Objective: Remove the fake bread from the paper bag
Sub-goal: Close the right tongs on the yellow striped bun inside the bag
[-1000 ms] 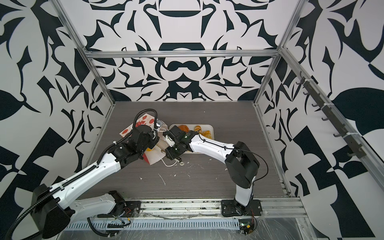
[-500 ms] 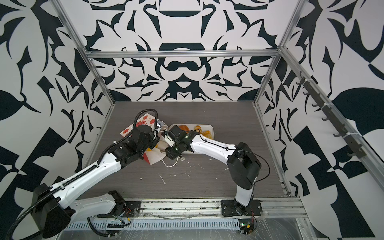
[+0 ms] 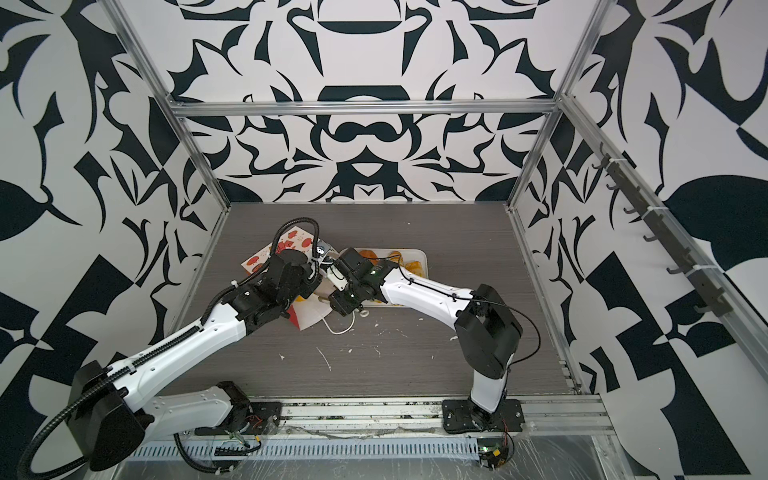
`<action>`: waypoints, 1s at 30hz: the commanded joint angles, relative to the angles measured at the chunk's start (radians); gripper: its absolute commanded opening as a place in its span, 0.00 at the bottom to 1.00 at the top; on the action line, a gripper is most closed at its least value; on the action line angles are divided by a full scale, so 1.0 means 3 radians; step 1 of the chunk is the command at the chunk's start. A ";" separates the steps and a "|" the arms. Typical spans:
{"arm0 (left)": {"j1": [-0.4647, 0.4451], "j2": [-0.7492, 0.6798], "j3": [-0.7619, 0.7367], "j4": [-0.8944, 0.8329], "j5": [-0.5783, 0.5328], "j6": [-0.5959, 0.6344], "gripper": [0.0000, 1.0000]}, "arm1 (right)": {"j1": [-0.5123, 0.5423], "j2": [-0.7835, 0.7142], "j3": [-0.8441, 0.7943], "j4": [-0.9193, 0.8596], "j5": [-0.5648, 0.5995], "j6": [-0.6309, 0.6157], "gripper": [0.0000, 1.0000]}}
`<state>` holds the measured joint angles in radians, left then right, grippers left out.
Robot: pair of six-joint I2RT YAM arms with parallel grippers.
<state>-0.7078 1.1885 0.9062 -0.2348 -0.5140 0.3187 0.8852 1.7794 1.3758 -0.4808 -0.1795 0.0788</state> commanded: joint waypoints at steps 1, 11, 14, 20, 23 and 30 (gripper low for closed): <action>0.0007 0.0030 0.0061 0.0113 0.0065 -0.0035 0.00 | 0.0000 -0.0047 0.0037 0.0213 -0.0050 -0.0062 0.57; 0.0007 0.0045 0.0104 0.0103 0.0078 -0.0017 0.00 | 0.0000 0.0097 0.0054 0.0300 -0.0127 -0.0103 0.58; 0.0007 0.0039 0.0112 0.0103 0.0091 -0.0023 0.00 | 0.0001 0.0150 0.0065 0.0339 -0.0126 -0.0087 0.58; 0.0007 0.0045 0.0111 0.0097 0.0098 -0.0015 0.00 | 0.0008 0.0261 0.0142 0.0355 -0.0079 -0.0074 0.58; 0.0007 0.0051 0.0113 0.0103 0.0109 -0.0016 0.00 | 0.0007 0.0288 0.0169 0.0360 -0.0131 -0.0068 0.58; 0.0007 0.0047 0.0103 0.0103 0.0105 -0.0014 0.00 | 0.0007 0.0209 0.0104 0.0316 -0.0102 -0.0083 0.58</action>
<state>-0.7071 1.2018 0.9066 -0.2283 -0.4999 0.3187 0.8852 1.8881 1.3766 -0.4175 -0.2085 0.0605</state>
